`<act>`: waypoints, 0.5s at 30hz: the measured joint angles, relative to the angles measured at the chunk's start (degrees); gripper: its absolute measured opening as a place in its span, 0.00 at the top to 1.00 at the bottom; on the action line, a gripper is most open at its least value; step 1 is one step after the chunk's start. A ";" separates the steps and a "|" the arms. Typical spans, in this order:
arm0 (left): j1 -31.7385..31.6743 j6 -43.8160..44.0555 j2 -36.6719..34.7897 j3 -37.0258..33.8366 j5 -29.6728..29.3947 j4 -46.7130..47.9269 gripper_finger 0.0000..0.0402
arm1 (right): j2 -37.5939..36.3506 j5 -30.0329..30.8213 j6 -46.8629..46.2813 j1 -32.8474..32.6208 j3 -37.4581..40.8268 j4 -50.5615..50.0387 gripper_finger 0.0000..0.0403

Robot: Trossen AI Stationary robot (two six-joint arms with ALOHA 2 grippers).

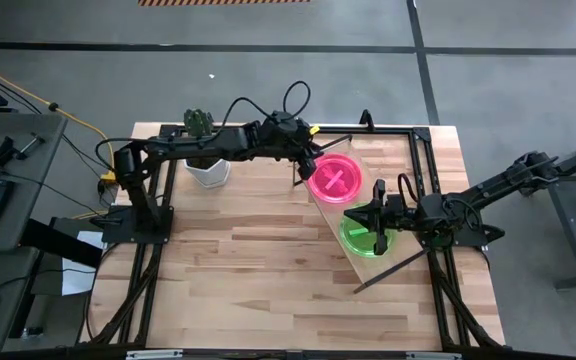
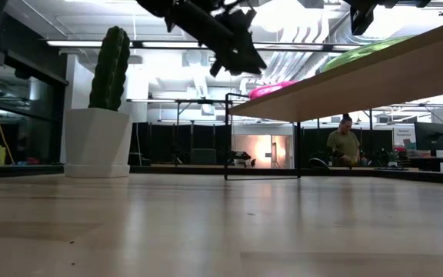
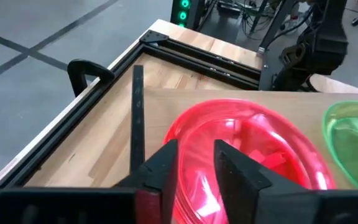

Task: Place and stack plates onto a shelf
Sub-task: Return to Home Position

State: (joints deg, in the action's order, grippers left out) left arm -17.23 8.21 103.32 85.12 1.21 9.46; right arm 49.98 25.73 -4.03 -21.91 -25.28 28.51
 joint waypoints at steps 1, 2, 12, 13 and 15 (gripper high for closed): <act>0.00 -0.04 -0.51 -0.02 -0.03 0.30 0.75 | 0.00 0.00 0.00 0.00 0.00 0.00 1.00; 0.00 -0.31 -1.16 -0.01 -0.04 -0.19 0.73 | 0.00 0.00 0.00 0.00 0.00 0.00 1.00; 3.18 -1.43 -14.54 -3.62 0.75 6.88 0.63 | -0.02 0.04 -1.08 0.00 0.00 -0.05 1.00; 4.84 -2.11 -16.34 -6.25 0.68 4.89 0.65 | 0.00 0.03 -1.07 -0.02 0.00 -0.09 1.00; 8.48 -3.62 -20.13 -12.95 -0.07 -0.50 0.68 | -0.02 0.03 -1.09 0.00 0.00 -0.09 1.00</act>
State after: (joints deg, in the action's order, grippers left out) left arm -8.76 4.59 83.19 72.17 1.14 8.96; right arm 49.96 25.76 -5.12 -21.91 -25.28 28.42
